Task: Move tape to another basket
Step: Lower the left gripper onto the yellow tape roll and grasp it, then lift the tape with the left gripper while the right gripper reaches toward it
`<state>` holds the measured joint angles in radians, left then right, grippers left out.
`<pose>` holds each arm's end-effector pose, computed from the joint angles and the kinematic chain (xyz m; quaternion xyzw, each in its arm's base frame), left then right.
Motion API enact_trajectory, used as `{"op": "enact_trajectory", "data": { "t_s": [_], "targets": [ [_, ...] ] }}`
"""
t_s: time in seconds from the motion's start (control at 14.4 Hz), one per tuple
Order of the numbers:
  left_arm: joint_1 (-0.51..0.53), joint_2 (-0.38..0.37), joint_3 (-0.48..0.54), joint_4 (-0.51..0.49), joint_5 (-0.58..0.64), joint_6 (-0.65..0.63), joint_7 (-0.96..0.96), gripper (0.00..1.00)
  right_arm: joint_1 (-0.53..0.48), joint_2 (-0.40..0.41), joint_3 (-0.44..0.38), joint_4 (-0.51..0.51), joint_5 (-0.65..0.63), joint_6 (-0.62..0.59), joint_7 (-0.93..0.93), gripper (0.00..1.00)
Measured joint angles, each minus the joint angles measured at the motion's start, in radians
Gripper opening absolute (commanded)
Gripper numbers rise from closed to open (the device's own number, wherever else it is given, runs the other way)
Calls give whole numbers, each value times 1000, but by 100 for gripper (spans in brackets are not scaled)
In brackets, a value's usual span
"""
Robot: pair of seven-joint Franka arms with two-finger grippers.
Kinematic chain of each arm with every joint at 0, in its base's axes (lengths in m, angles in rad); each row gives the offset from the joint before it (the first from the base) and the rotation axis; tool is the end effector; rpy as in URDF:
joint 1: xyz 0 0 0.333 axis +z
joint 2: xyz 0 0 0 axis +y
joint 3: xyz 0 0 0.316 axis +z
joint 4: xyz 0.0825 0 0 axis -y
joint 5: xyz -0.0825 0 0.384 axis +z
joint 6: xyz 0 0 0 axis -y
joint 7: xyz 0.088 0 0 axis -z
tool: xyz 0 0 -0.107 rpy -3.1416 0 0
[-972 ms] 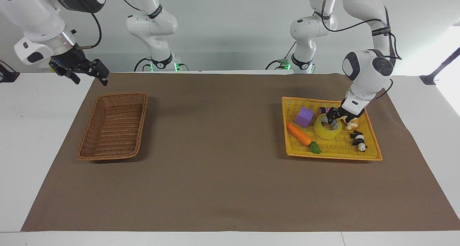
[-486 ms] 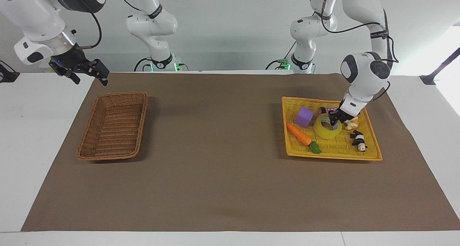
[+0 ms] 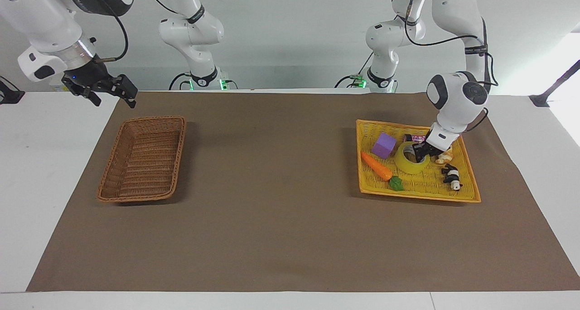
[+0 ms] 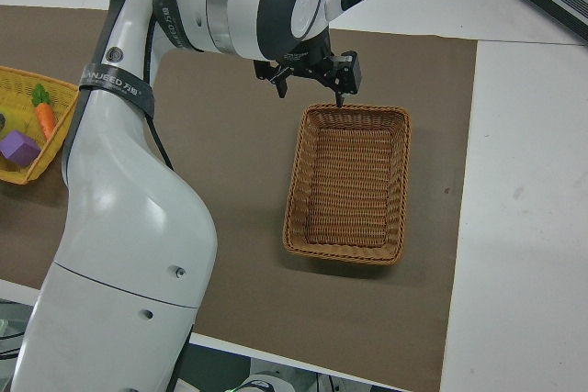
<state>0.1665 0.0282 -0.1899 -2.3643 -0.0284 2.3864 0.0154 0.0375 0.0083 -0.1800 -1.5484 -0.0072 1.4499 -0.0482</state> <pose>0.5005 -0.0120 0.3142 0.9999 -0.0090 -0.0029 0.0124 0.5384 -0.0777 0.6205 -0.9974 0.0473 0.0535 0.0008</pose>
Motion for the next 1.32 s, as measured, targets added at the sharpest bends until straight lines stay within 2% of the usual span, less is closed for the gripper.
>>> {"op": "enact_trajectory", "data": {
  "t_s": [0.14, 0.28, 0.49, 0.83, 0.97, 1.18, 1.32],
  "targets": [
    [-3, -1, -2, 96, 0, -120, 0, 0, 0, 0, 0, 0, 0, -1, 0, 99],
    [-22, -4, -7, 239, 0, -272, -37, 0, 0, 0, 0, -1, 0, -12, 0, 99],
    [-131, -14, -14, 380, -37, -405, -253, 0, 0, 0, 0, -2, 0, -21, 0, 99],
    [-399, -18, -29, 413, -241, -416, -565, 0, 1, 0, 1, -3, 26, -22, 0, 99],
    [-487, -19, -30, 427, -282, -412, -669, 0, 6, 0, 2, -3, 130, -18, 0, 99],
    [-655, -20, -32, 469, -289, -336, -869, 0, 9, -1, 4, -7, 269, 4, 0, 99],
    [-732, -20, -33, 486, -289, -312, -935, 0, 8, -1, 2, -22, 355, 9, 0, 99]
  ]
}}
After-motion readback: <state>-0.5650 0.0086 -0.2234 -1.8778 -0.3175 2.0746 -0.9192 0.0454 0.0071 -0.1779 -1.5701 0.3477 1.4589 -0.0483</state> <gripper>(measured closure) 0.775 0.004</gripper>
